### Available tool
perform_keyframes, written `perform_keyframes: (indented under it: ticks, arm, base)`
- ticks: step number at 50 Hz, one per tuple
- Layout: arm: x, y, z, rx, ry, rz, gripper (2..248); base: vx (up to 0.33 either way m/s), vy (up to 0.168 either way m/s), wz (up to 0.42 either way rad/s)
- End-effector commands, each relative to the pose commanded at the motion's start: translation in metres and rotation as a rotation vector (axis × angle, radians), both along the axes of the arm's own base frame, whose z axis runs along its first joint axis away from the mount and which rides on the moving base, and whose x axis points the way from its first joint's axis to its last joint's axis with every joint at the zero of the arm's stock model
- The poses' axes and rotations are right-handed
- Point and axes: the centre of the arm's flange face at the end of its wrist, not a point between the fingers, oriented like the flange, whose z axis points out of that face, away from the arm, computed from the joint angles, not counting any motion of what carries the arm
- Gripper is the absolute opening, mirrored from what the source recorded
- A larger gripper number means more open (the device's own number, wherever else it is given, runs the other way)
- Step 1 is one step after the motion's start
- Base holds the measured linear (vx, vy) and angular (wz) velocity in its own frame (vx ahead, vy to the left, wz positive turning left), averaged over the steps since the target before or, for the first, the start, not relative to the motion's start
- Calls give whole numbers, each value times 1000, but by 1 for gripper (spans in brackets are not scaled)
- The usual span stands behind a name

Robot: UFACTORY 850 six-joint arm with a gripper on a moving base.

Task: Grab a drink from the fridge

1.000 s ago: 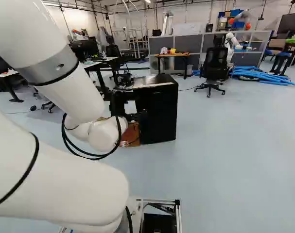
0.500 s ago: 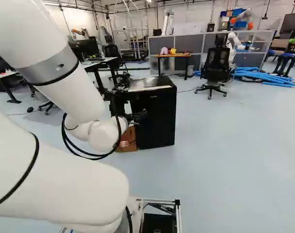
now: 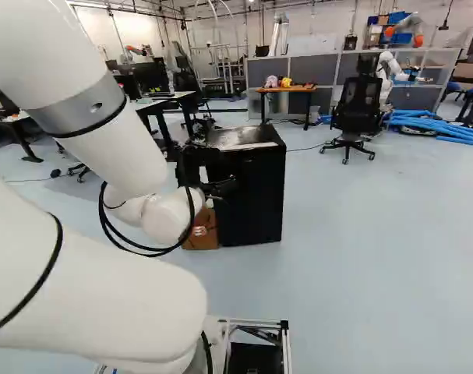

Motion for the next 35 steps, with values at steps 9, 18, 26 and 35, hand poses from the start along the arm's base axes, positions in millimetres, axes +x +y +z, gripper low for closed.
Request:
perform_keyframes:
  ticks: [9,18,26,35]
  arm:
    - [0,0,0,0,0,0,247]
    - [0,0,0,0,0,0,247]
    - [0,0,0,0,0,0,247]
    - [0,0,0,0,0,0,247]
  base:
    - [107,-72,117]
    - [86,-70,111]
    - [76,-59,99]
    - [64,-49,90]
